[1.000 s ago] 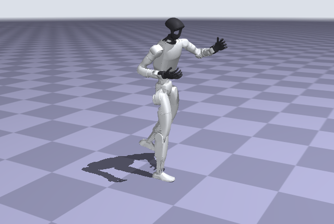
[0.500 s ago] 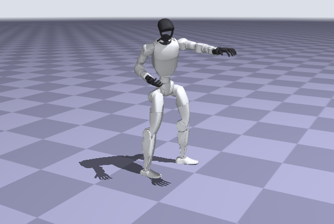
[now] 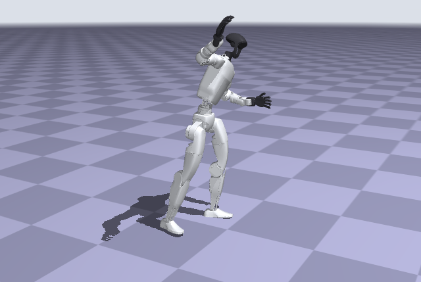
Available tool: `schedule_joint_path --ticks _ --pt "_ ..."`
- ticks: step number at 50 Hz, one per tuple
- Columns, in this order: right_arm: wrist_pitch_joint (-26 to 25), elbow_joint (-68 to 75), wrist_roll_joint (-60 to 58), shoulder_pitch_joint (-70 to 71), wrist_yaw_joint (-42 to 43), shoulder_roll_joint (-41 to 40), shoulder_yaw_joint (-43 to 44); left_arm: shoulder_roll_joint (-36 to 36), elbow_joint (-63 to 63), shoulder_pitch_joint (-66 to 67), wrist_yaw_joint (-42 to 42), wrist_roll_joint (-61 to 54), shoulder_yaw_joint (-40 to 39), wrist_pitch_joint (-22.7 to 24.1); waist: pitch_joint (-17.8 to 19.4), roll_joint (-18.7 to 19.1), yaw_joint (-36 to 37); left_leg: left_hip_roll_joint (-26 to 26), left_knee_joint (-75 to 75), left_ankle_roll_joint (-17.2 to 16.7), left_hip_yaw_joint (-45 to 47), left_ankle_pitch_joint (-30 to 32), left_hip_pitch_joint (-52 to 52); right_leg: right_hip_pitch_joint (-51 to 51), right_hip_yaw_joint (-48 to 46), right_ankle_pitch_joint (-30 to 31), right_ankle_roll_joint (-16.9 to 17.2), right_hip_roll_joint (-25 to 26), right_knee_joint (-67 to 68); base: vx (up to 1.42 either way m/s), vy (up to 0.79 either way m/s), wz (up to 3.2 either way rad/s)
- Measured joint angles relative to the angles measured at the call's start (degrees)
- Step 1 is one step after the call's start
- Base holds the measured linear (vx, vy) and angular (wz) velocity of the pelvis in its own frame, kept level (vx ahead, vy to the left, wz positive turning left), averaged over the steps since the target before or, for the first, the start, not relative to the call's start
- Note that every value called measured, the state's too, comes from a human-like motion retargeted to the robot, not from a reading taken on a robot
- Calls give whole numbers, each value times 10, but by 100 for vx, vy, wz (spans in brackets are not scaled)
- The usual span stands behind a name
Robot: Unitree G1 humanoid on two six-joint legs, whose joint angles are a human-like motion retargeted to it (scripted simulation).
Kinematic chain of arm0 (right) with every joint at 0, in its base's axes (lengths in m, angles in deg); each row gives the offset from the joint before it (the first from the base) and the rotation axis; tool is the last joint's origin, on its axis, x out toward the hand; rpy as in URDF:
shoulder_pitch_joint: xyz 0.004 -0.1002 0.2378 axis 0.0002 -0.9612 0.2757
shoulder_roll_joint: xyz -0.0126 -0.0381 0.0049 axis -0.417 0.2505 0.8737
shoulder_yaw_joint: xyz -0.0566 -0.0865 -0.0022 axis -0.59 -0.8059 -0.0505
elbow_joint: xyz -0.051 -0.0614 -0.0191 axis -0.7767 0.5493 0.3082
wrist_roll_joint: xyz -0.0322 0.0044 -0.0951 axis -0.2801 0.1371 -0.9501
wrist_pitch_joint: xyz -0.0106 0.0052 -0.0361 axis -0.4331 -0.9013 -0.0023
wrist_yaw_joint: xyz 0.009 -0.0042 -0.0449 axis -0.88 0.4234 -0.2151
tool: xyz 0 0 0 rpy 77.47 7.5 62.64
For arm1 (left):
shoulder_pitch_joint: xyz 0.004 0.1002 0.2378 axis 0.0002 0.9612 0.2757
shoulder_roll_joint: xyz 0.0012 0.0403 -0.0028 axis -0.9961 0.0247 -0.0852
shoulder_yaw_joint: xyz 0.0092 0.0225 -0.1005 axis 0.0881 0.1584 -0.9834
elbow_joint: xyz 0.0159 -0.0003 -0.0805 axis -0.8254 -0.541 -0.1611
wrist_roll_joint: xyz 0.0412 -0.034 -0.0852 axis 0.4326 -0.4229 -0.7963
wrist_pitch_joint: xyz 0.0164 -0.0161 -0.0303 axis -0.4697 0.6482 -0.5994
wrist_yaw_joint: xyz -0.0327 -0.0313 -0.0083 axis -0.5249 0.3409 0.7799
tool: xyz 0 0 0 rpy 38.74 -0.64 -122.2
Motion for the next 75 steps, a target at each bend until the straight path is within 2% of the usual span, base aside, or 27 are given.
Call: schedule_joint_path --ticks 3,6,8,10,12,15,17,23,26,27,28,29,33,37,41,45,48,50,54,57,60,63,65,67,70,73,75 --pt "-64 94 -85 87 -27 174 -71 55 -19 -33 8 11 62 -8 40 12 104 -5 -39 0 -40 24 -7 -5 -62 6 -11 11 22 0 3 137" --pt "-92 158 -90 191 -153 293 -203 116 -44 -88 12 23 152 -22 102 45 234 -18 -106 29 -57 62 6 -19 -72 7 -27 9 43 -2 2 74" --pt "-106 158 -106 157 -252 373 -273 151 -59 -119 3 32 201 -21 145 82 313 -19 -119 35 -63 68 9 -21 -69 5 -33 10 51 -2 -1 42" --pt "-119 156 -143 -136 -327 520 -80 214 -73 -112 -2 19 212 -15 156 130 345 -20 -122 45 -68 68 3 -25 -69 5 -34 11 50 1 -1 42" --pt "-104 124 -176 -498 -281 580 280 197 -66 -70 1 5 191 -7 159 120 370 -29 -120 52 -81 65 -4 -17 -83 5 -31 8 42 6 -1 73" --pt "-74 -24 -64 -500 -239 580 329 249 -49 -71 13 -32 207 -7 164 195 415 -34 -115 57 -110 60 -40 -25 -118 11 -30 17 29 10 2 109" --pt "-61 -130 -7 -500 -237 580 298 278 -36 -68 12 -54 193 -13 163 243 415 -39 -113 65 -133 54 -53 -19 -146 14 -38 23 28 12 4 145" --pt "-29 -331 130 -500 -203 566 194 441 11 -64 -1 -229 138 -20 152 411 327 -41 -116 85 -210 45 -50 -14 -168 26 -96 38 98 13 8 132" --pt "33 -496 241 -500 -150 397 80 518 26 -56 14 -279 134 -14 143 463 269 -63 -117 103 -221 39 -22 -64 -95 9 -112 -13 251 18 12 49" --pt "34 -522 221 -345 -143 198 -137 469 47 -14 23 -284 124 -11 123 420 255 -66 -118 109 -221 34 1 -67 -62 10 -113 -21 287 31 3 -3" --pt "-18 -451 102 120 -164 -238 -666 287 98 83 32 -285 87 -9 73 283 260 -43 -122 106 -223 24 41 -30 -36 36 -118 12 260 32 -2 -35" --pt "-27 -421 82 263 -177 -399 -838 235 104 95 32 -307 75 -6 62 236 247 -39 -119 107 -217 17 59 -39 0 36 -117 17 286 27 -2 -69" --pt "-6 -455 182 132 -205 -464 -790 259 110 47 23 -388 91 21 62 241 154 -31 -81 80 -169 -11 88 -121 94 2 -99 11 391 18 5 -129" --pt "7 -507 215 34 -213 -478 -722 227 144 18 25 -415 88 43 54 235 50 -20 -24 57 -88 -43 110 -174 65 -28 -96 -17 387 18 4 -200" --pt "19 -567 221 4 -215 -487 -654 144 163 -18 26 -382 60 51 48 220 -65 -10 37 28 -7 -71 121 -212 18 -21 -72 -17 296 16 1 -199" --pt "12 -621 106 8 -198 -497 -580 49 156 -75 36 -362 20 57 53 196 -185 -25 63 44 41 -91 135 -230 37 38 -42 -4 133 13 -6 -107" --pt "-9 -639 -23 14 -181 -526 -514 25 146 -149 49 -358 16 61 65 183 -254 -45 54 66 36 -99 148 -220 80 75 -13 -12 25 16 -10 8" --pt "-22 -640 -128 35 -150 -542 -475 49 143 -214 53 -354 36 60 72 182 -273 -53 41 74 25 -100 154 -207 81 81 5 -24 -16 18 -11 46" --pt "-82 -624 -310 173 -59 -495 -461 200 143 -305 33 -361 116 36 73 192 -227 -63 16 77 9 -94 158 -175 14 107 28 -44 -60 19 -13 40" --pt "-148 -550 -357 390 -20 -386 -525 311 137 -305 3 -402 211 6 67 203 -166 -66 3 70 4 -93 169 -161 4 145 40 -45 -76 19 -18 26" --pt "-194 -292 -335 745 21 -269 -724 363 107 -305 -15 -417 324 1 56 226 -111 -59 0 53 12 -95 177 -162 25 165 44 -35 -77 18 -23 -1" --pt "-191 148 -250 1081 71 -296 -994 346 93 -309 -25 -394 361 23 42 243 -74 -46 4 38 35 -87 180 -164 33 156 46 -24 -76 18 -26 -25" --pt "-190 297 -142 1150 46 -329 -1063 325 102 -288 -35 -414 353 19 31 244 -57 -38 10 39 46 -74 175 -166 30 145 45 -17 -77 22 -29 -6" --pt "-160 268 -47 1117 90 -337 -1013 300 117 -250 -35 -431 321 9 27 239 -66 -25 16 43 39 -59 171 -156 12 131 37 -11 -77 27 -33 55" --pt "-84 -63 -39 876 172 -317 -839 262 161 -162 -12 -429 267 -4 10 229 -105 -4 23 54 -1 -40 154 -139 -38 106 13 -1 -74 31 -35 130" --pt "-46 -372 -39 559 100 -338 -656 224 192 -114 -9 -411 212 -19 21 217 -136 12 17 55 -62 -22 141 -118 -98 79 -4 6 -65 25 -34 166" --pt "-30 -486 0 389 32 -385 -556 205 202 -90 -18 -405 168 -37 33 215 -145 26 20 54 -98 -16 133 -107 -130 56 -15 11 -48 20 -31 148"
